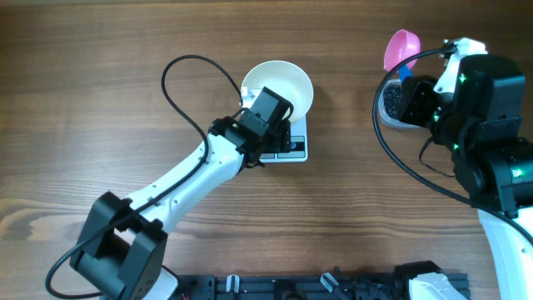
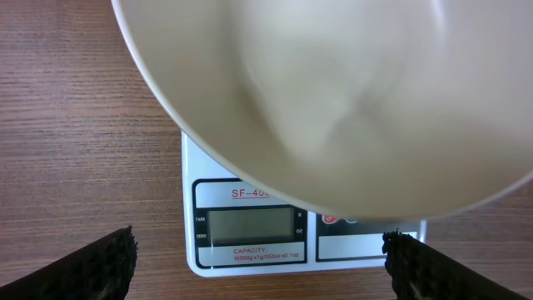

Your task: Scoop item into bowl and weigh 150g on scale

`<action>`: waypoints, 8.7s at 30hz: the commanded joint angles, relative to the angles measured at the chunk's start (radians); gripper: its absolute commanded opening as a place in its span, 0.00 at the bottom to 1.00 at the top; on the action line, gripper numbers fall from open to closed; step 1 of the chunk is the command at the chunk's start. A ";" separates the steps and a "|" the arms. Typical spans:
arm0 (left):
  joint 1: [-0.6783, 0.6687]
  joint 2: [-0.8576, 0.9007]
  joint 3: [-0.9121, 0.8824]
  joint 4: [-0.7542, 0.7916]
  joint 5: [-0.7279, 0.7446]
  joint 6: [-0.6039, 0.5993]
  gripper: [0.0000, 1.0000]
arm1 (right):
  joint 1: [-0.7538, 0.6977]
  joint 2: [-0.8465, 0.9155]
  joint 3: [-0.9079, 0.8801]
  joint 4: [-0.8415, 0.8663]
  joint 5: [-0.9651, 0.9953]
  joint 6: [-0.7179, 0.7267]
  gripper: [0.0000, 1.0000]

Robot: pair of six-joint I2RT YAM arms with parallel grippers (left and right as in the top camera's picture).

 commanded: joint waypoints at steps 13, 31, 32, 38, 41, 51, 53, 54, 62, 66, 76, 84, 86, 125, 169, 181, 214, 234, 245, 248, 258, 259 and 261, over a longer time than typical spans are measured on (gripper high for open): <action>0.072 0.014 -0.006 0.031 -0.001 0.016 1.00 | -0.003 0.005 0.012 0.005 -0.016 0.004 0.04; 0.043 -0.086 -0.005 0.050 0.118 0.015 0.95 | -0.003 0.005 0.012 0.006 -0.012 -0.009 0.04; 0.043 -0.115 -0.005 0.055 0.114 0.015 0.95 | -0.003 0.005 0.012 0.007 -0.013 -0.017 0.04; 0.046 -0.201 -0.005 0.102 -0.027 0.015 0.99 | -0.003 0.005 0.012 0.010 -0.013 -0.021 0.04; 0.046 -0.180 -0.005 0.106 -0.052 0.015 1.00 | -0.003 0.005 0.012 0.009 -0.013 -0.021 0.04; 0.046 -0.058 -0.005 0.143 -0.052 -0.024 1.00 | -0.003 0.005 0.012 0.002 -0.013 -0.020 0.04; 0.046 -0.050 -0.005 0.143 -0.052 -0.024 1.00 | -0.003 0.005 0.012 -0.002 -0.013 -0.021 0.04; 0.046 -0.047 -0.005 0.143 -0.053 -0.024 1.00 | -0.003 0.005 0.012 -0.002 -0.013 -0.021 0.04; 0.045 -0.018 -0.005 0.132 -0.073 -0.042 1.00 | -0.003 0.005 0.012 -0.003 -0.013 -0.021 0.04; 0.045 0.009 -0.005 0.119 -0.057 -0.042 1.00 | -0.003 0.005 0.012 -0.003 -0.013 -0.021 0.04; 0.045 0.012 -0.005 0.119 -0.023 -0.042 0.99 | -0.003 0.005 0.012 -0.002 -0.013 -0.021 0.04; 0.045 0.012 -0.005 0.120 -0.002 -0.041 0.99 | -0.003 0.005 0.012 -0.002 -0.013 -0.021 0.04; 0.045 0.012 -0.005 0.120 0.002 -0.041 0.99 | -0.003 0.005 0.012 -0.002 -0.013 -0.021 0.04; 0.388 -0.088 -0.006 0.037 0.128 -0.143 0.94 | -0.003 0.024 0.012 -0.002 -0.013 -0.029 0.04; 0.357 -0.006 -0.006 0.060 0.204 -0.037 0.95 | -0.003 0.027 0.012 0.004 -0.013 -0.029 0.04; 0.340 -0.006 -0.006 0.068 0.193 -0.038 0.95 | -0.003 0.027 0.012 0.002 -0.013 -0.029 0.04; 0.337 -0.158 -0.006 -0.067 0.293 -0.037 1.00 | -0.003 0.027 0.012 0.001 -0.013 -0.022 0.04; -0.076 -0.220 -0.176 -0.186 0.022 -0.270 1.00 | -0.003 0.027 0.012 0.002 -0.012 -0.048 0.04; -0.067 -0.157 -0.255 0.047 0.031 -0.272 0.99 | -0.003 0.027 0.012 0.002 -0.013 -0.048 0.04; -0.051 -0.156 -0.238 0.054 0.061 -0.225 1.00 | -0.003 0.027 0.012 0.002 -0.013 -0.048 0.04; 0.010 -0.156 -0.135 -0.039 0.145 -0.108 0.99 | -0.003 0.027 0.012 0.006 -0.013 -0.044 0.04; 0.010 -0.153 -0.135 -0.045 0.145 -0.108 0.99 | -0.003 0.027 0.012 0.006 -0.016 -0.044 0.04; 0.010 -0.143 -0.135 -0.049 0.145 -0.108 1.00 | -0.003 0.027 0.012 0.006 -0.016 -0.044 0.04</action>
